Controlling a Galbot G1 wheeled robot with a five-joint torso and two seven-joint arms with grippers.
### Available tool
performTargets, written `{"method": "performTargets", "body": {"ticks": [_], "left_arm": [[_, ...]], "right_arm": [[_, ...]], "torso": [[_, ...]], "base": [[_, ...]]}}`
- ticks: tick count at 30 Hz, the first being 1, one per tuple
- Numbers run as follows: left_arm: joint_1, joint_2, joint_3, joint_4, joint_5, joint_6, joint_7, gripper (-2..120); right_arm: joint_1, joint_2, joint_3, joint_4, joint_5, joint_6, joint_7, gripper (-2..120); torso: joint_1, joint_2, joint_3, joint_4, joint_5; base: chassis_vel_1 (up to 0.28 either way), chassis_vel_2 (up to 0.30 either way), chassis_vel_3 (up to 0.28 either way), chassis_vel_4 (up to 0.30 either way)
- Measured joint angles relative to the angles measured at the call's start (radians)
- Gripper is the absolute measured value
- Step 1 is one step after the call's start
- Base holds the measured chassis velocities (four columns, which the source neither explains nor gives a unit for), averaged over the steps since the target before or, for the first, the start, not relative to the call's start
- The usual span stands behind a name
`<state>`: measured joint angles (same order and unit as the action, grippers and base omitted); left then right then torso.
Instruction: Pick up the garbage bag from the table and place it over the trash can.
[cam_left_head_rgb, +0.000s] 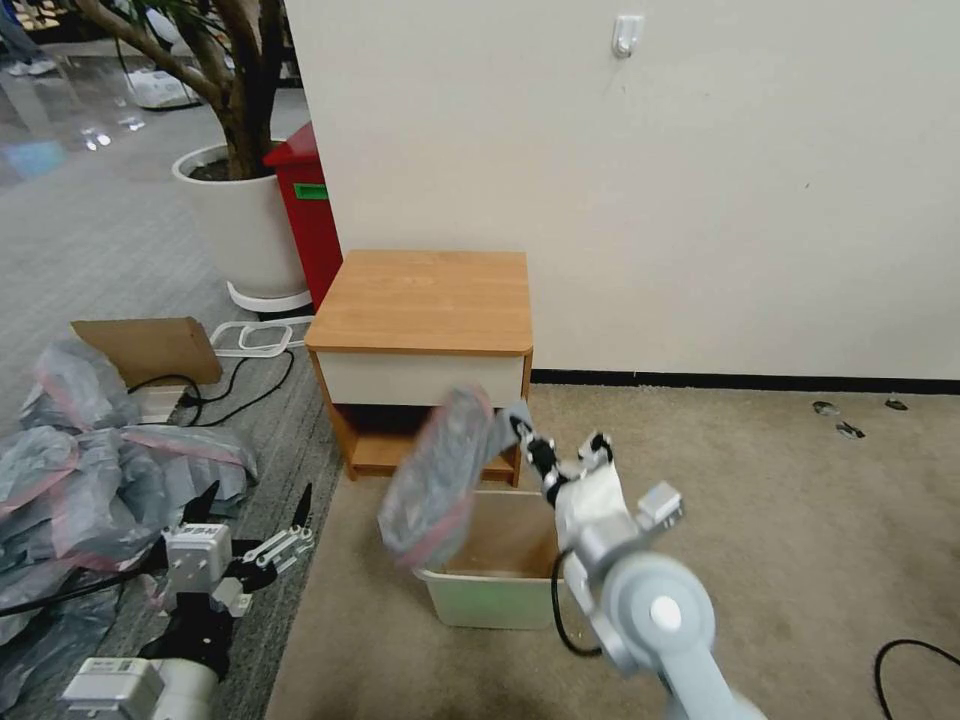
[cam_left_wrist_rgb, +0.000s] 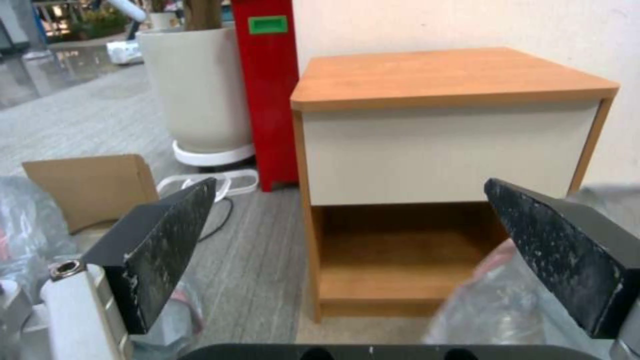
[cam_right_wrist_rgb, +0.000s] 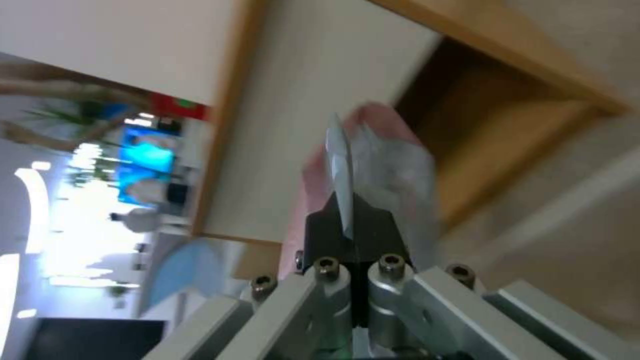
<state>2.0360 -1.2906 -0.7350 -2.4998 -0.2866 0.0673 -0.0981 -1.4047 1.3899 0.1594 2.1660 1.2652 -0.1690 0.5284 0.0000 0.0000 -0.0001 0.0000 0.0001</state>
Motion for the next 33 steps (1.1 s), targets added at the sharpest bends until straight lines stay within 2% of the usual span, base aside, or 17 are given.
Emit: {"method": "performTargets", "body": {"ticks": [5, 8, 13, 16, 20, 21, 26, 27, 28, 33], "left_arm": [[-0.016, 0.009, 0.002, 0.0, -0.007, 0.0, 0.0, 100], [-0.017, 0.009, 0.002, 0.0, -0.007, 0.0, 0.0, 100], [-0.035, 0.012, 0.007, 0.0, -0.013, 0.001, 0.0, 100], [-0.039, 0.012, 0.008, 0.0, -0.015, 0.001, 0.0, 100], [-0.054, 0.012, 0.014, 0.0, -0.014, 0.001, 0.002, 100], [-0.054, 0.012, 0.014, 0.0, -0.014, 0.001, 0.002, 100], [-0.069, 0.012, 0.017, 0.012, -0.013, 0.0, 0.007, 100], [-0.069, 0.012, 0.017, 0.012, -0.013, 0.0, 0.007, 100], [-0.072, 0.013, 0.019, 0.015, -0.013, 0.001, 0.007, 100], [-0.102, 0.055, 0.053, 0.037, -0.007, 0.022, 0.009, 100]], "right_arm": [[-0.035, -0.017, 0.007, 0.007, -0.025, 0.008, 0.068, 0], [-0.036, -0.018, 0.007, 0.007, -0.026, 0.008, 0.07, 0], [-0.06, -0.051, -0.018, 0.016, -0.041, 0.003, 0.179, 0], [-0.065, -0.054, -0.019, 0.018, -0.047, -0.006, 0.189, 0], [-0.066, -0.064, -0.009, 0.033, -0.053, -0.021, 0.218, 18], [-0.066, -0.064, -0.009, 0.033, -0.053, -0.021, 0.218, 18], [-0.075, -0.094, 0.01, 0.068, -0.049, -0.025, 0.258, 39], [-0.075, -0.094, 0.01, 0.068, -0.049, -0.025, 0.258, 39], [-0.082, -0.099, 0.016, 0.077, -0.049, -0.026, 0.265, 44], [-0.108, -0.107, 0.042, 0.104, -0.065, -0.034, 0.268, 65]], "torso": [[0.0, 0.0, 0.0, 0.0, 0.0], [0.0, 0.0, 0.0, 0.0, -0.0001], [0.0, 0.0, 0.0, 0.0, 0.0], [0.0, 0.0, 0.0, 0.0, -0.0001], [0.0, 0.0, 0.0, 0.0, 0.0], [0.0, 0.0, 0.0, 0.0, 0.0], [0.0, 0.0, 0.0, 0.0001, -0.0001], [0.0, 0.0, 0.0, 0.0001, -0.0001], [0.0, 0.0, 0.0, 0.0001, 0.0], [0.0, 0.0, 0.0, 0.0001, -0.0001]], "base": [[0.0, 0.0, 0.0, 0.0], [0.0, 0.0, 0.0, 0.0], [0.0, 0.0, 0.0, 0.0], [0.0, 0.0, 0.0, 0.0], [0.0, 0.0, 0.0, 0.0], [0.0, 0.0, 0.0, 0.0], [0.0, 0.0, 0.0, 0.0], [0.0, 0.0, 0.0, 0.0], [0.0, 0.0, 0.0, 0.0], [0.0, 0.0, 0.0, 0.0]]}}
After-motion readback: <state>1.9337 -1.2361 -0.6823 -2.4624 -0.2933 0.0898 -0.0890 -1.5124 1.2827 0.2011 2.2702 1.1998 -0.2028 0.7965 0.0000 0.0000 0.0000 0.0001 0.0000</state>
